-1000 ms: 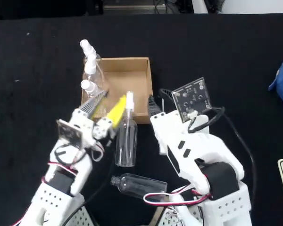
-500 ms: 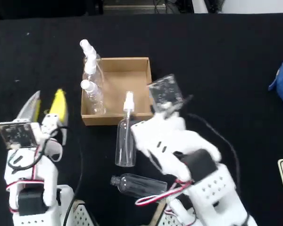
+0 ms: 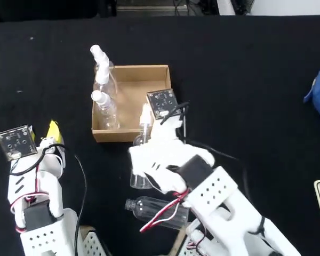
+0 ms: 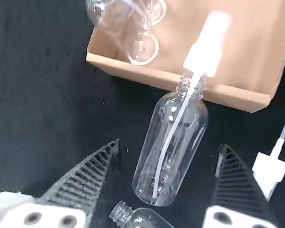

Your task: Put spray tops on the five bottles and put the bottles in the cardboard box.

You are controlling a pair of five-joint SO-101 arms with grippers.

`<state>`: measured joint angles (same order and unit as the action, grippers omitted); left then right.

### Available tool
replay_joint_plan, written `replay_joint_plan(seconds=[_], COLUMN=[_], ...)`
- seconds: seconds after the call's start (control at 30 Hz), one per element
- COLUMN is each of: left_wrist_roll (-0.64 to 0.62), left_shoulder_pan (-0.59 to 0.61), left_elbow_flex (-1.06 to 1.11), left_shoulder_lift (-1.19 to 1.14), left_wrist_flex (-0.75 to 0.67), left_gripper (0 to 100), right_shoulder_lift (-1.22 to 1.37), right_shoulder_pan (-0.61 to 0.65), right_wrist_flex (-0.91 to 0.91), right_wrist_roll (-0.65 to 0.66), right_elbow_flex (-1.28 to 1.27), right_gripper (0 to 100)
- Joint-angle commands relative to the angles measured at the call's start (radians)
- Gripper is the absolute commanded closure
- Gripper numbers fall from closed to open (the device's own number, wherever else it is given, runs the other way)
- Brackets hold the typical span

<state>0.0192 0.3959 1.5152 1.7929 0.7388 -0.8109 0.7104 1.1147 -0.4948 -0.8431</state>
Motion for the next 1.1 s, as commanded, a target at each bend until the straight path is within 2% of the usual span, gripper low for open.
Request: replay_joint_plan(seconds=[0.0, 0.33, 0.53, 0.87, 1.07], left_wrist_roll=[0.002, -0.002, -0.063, -0.064, -0.064], left_shoulder_pan=[0.007, 0.005, 0.007, 0.007, 0.007], left_elbow_flex=[-0.002, 0.025, 0.025, 0.025, 0.025], left_shoulder_lift=[0.002, 0.002, 0.002, 0.002, 0.002], left_wrist_flex=[-0.005, -0.003, -0.003, -0.003, -0.003], left_gripper=[97, 97, 97, 97, 97], right_shoulder_lift=[0.051, 0.272, 0.306, 0.306, 0.305], right_shoulder_pan=[0.023, -0.009, -0.008, -0.009, -0.009], right_wrist_flex=[-0.032, -0.100, -0.117, -0.379, -0.427], right_wrist_roll=[-0.015, -0.017, -0.017, -0.017, -0.015], right_elbow_flex=[0.010, 0.033, 0.039, -0.073, -0.131], right_gripper=[70.8, 70.8, 70.8, 70.8, 71.1])
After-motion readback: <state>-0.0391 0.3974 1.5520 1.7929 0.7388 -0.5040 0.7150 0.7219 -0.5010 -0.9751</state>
